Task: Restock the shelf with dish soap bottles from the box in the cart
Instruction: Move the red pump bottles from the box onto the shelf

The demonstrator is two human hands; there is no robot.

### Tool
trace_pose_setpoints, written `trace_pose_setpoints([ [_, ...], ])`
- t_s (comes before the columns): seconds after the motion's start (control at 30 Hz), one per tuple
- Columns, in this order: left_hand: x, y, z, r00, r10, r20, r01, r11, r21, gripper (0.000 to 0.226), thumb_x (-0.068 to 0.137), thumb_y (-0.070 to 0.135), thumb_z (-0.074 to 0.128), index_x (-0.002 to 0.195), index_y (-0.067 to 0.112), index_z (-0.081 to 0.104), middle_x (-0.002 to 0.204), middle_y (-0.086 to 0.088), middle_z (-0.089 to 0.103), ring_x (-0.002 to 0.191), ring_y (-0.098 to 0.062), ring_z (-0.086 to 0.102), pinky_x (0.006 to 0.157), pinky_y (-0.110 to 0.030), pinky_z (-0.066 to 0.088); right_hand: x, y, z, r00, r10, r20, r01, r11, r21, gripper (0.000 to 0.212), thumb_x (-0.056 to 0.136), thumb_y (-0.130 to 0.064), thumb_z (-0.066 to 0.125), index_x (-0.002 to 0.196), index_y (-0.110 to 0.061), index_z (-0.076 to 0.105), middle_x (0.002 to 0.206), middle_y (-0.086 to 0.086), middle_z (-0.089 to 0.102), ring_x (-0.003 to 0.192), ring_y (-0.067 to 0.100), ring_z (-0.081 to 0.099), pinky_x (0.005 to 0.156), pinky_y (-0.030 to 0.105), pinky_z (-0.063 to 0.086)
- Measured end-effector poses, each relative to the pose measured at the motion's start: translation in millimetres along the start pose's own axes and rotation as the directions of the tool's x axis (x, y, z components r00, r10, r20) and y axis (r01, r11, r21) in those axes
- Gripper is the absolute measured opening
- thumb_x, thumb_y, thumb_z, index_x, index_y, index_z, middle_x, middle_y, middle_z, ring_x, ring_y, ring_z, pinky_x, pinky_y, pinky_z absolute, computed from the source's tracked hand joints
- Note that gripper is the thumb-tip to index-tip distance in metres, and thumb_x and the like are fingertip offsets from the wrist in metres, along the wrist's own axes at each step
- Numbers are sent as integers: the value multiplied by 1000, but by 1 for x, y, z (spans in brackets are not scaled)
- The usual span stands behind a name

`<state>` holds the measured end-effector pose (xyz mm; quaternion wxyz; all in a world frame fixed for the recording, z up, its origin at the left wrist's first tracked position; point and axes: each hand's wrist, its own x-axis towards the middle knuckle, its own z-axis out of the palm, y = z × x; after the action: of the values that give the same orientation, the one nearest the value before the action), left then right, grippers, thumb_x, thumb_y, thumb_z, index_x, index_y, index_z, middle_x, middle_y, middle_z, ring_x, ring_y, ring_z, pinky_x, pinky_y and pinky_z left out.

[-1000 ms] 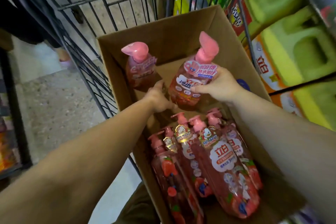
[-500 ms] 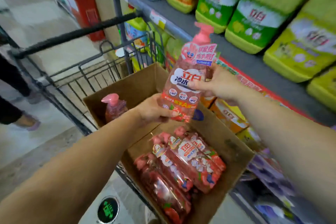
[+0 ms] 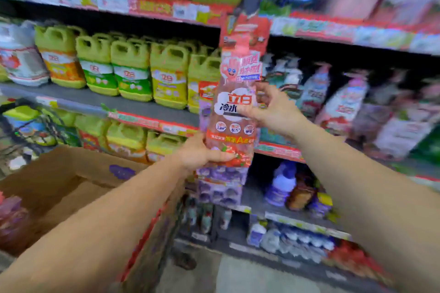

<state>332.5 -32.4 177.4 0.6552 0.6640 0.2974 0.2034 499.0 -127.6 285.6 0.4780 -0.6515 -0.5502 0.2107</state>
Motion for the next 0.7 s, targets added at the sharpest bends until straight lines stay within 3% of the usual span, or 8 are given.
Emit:
trace_pose_setpoints([
  [0.07,8,21,67,997,42,70,-43,999,23,85,42,32,96,118,9,65,109,-10,74,101,-28,70,91,-47,55,-41,5,-66,998,-8,-66,4,998,-55,69,71,-23,85,129,-24,48,113,-5,66,103,14,65,90,34,55],
  [0.17,11,57,166,972,89,219,-98,995,27,69,55,19,93,118,11,64,104,-4,74,93,-20,70,74,-32,58,-103,5,-154,985,35,-170,-59,988,-140,83,75,-19,83,145,-24,38,110,-6,67,84,1,65,76,22,58],
  [0.27,16,84,251,931,129,340,-142,990,13,71,51,27,94,115,15,65,107,-2,75,104,-22,69,89,-39,56,-156,7,-227,949,4,-315,-60,984,-168,75,79,-16,79,144,-25,43,106,-7,67,74,-12,61,65,12,53],
  [0.4,26,122,343,888,219,403,-267,961,66,55,53,37,93,100,22,69,102,6,76,100,-12,70,96,-33,51,-206,13,-303,835,-11,-550,-87,984,-153,67,79,-19,79,138,-29,49,104,-7,70,85,-2,67,74,28,59],
  [0.53,46,169,415,843,267,467,-338,938,73,35,66,29,88,94,25,68,104,5,75,90,-8,69,76,-23,51,-221,15,-376,751,-18,-660,-94,986,-134,63,82,-23,76,139,-26,48,108,-1,72,100,17,69,79,41,59],
  [0.63,71,204,455,830,327,452,-406,910,87,35,62,35,90,87,21,72,92,8,76,84,-7,69,73,-22,51,-216,12,-426,721,-53,-691,-84,983,-163,56,84,-23,74,135,-25,51,102,1,74,91,19,72,74,37,59],
  [0.7,84,226,471,833,358,422,-444,887,124,39,60,42,90,85,18,75,78,16,73,72,1,68,61,-14,49,-209,7,-451,706,-82,-703,-65,982,-179,38,87,-19,71,119,-30,55,94,-3,73,78,11,72,62,28,57],
])
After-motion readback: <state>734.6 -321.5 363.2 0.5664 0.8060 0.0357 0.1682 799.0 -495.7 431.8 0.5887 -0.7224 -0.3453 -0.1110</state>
